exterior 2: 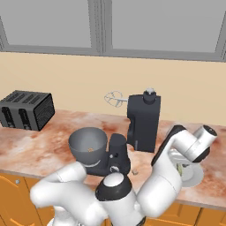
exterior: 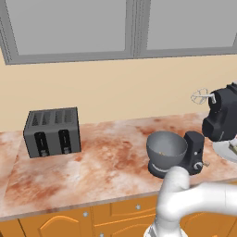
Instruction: Add butter and sugar cubes to the stand mixer bowl and then turn on the stand mixer to begin making frosting.
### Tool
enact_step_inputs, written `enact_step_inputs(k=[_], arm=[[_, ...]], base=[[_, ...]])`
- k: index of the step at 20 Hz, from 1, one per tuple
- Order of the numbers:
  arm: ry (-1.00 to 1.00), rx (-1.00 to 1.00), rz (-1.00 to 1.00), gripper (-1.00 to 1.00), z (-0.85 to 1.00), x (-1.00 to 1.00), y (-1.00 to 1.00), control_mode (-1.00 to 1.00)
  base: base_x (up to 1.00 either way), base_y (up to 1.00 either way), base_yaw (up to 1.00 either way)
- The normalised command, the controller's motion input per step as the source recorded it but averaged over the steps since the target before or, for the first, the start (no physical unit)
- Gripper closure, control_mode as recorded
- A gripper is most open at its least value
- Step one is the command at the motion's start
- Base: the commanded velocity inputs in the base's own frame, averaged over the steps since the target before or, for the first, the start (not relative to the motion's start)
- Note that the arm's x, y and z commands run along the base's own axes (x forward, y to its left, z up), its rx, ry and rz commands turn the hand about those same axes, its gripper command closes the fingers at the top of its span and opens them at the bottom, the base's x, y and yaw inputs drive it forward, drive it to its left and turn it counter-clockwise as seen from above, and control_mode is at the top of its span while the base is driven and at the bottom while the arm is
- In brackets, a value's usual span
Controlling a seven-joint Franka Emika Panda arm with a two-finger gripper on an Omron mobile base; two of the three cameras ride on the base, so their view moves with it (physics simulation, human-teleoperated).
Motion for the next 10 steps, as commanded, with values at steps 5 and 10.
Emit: enact_step_inputs(k=[5, 10], arm=[[0.05, 0.0, -0.01, -1.0, -0.32, 0.04, -0.45, -1.0], [0.03, 0.0, 0.0, -1.0, -0.38, 0.0, -0.26, -1.0]], base=[[0.0, 0.0, 0.0], [0.0, 0.0, 0.0]])
